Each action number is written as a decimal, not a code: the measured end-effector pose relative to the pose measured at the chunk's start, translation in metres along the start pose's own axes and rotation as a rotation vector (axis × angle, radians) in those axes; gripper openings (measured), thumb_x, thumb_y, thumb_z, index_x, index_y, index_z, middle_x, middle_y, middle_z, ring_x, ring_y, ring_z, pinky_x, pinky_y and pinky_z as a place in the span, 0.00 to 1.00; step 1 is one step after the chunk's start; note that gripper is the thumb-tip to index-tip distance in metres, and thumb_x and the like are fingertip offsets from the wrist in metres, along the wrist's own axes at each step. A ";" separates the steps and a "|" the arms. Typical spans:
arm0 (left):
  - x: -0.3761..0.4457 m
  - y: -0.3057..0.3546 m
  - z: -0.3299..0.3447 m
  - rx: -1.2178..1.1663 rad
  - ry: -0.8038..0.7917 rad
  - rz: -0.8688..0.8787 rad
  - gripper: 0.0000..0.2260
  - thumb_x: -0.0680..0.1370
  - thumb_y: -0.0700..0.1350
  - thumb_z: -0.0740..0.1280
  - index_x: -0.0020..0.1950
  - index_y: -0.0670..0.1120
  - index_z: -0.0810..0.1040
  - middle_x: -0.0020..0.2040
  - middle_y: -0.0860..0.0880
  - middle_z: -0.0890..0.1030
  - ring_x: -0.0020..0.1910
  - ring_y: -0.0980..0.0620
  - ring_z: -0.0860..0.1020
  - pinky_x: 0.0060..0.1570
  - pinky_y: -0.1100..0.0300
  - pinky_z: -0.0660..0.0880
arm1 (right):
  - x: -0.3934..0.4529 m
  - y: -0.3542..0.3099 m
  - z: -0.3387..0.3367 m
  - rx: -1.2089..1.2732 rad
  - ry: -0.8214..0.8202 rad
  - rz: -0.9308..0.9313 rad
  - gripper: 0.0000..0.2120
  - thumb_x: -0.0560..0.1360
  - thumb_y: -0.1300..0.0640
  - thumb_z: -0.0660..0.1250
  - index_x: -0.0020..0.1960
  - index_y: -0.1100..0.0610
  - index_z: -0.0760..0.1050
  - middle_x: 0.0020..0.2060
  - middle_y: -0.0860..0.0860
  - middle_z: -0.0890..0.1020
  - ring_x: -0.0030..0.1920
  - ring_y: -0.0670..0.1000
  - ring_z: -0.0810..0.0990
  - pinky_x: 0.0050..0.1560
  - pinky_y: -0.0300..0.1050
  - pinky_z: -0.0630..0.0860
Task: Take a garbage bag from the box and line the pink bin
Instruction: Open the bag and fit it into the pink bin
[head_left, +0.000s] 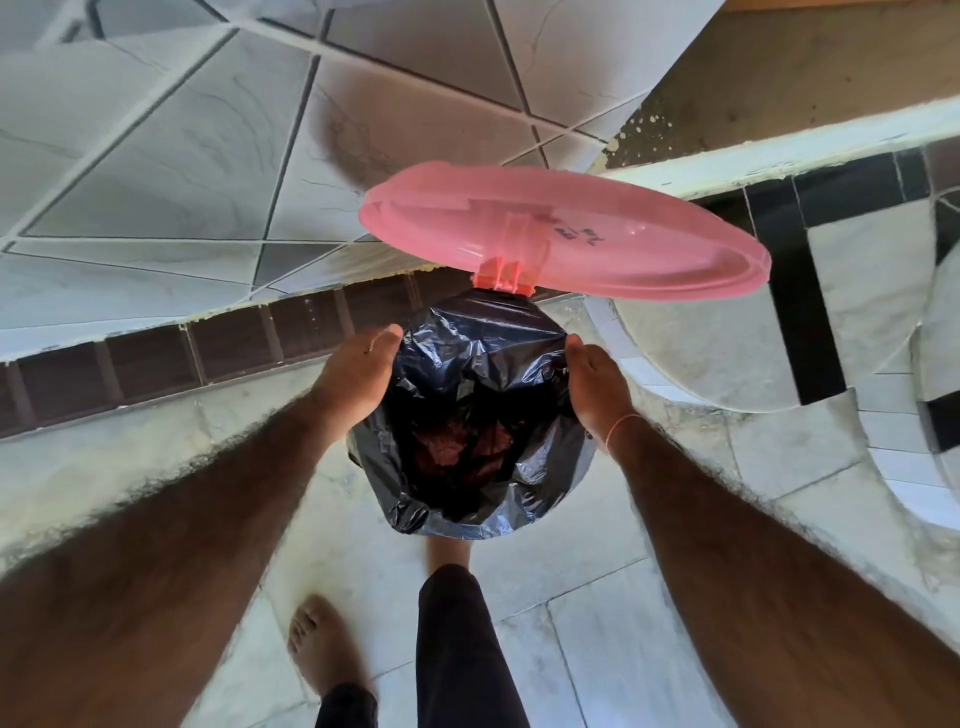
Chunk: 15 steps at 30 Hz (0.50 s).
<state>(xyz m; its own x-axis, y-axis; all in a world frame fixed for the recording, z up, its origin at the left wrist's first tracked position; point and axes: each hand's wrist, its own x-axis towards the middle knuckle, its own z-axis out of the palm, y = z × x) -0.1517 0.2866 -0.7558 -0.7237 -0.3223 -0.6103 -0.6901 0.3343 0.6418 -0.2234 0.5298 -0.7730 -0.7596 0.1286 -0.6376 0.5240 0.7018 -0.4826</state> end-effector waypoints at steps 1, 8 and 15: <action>0.000 0.000 -0.001 0.016 0.001 -0.008 0.19 0.83 0.51 0.53 0.35 0.44 0.69 0.32 0.50 0.69 0.37 0.49 0.68 0.39 0.56 0.60 | 0.002 0.002 -0.002 0.014 -0.022 0.024 0.25 0.80 0.39 0.52 0.58 0.58 0.76 0.56 0.57 0.80 0.58 0.58 0.76 0.60 0.48 0.70; 0.001 -0.022 0.005 0.016 0.217 0.138 0.12 0.79 0.52 0.57 0.46 0.46 0.75 0.33 0.54 0.72 0.38 0.49 0.73 0.36 0.58 0.63 | -0.013 0.005 -0.007 -0.104 0.244 -0.178 0.16 0.80 0.48 0.59 0.59 0.58 0.74 0.54 0.58 0.82 0.55 0.59 0.79 0.54 0.46 0.71; -0.026 -0.033 -0.002 0.125 0.345 0.089 0.16 0.79 0.50 0.60 0.63 0.45 0.74 0.59 0.43 0.78 0.61 0.43 0.74 0.59 0.52 0.69 | -0.029 0.024 0.001 -0.054 0.197 -0.021 0.21 0.79 0.45 0.60 0.66 0.56 0.70 0.59 0.59 0.80 0.61 0.60 0.76 0.59 0.49 0.70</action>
<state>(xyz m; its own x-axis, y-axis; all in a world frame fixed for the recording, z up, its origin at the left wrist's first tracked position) -0.1097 0.2825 -0.7603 -0.7523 -0.5591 -0.3486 -0.6348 0.4733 0.6107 -0.1882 0.5422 -0.7669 -0.8336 0.2447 -0.4953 0.4899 0.7418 -0.4580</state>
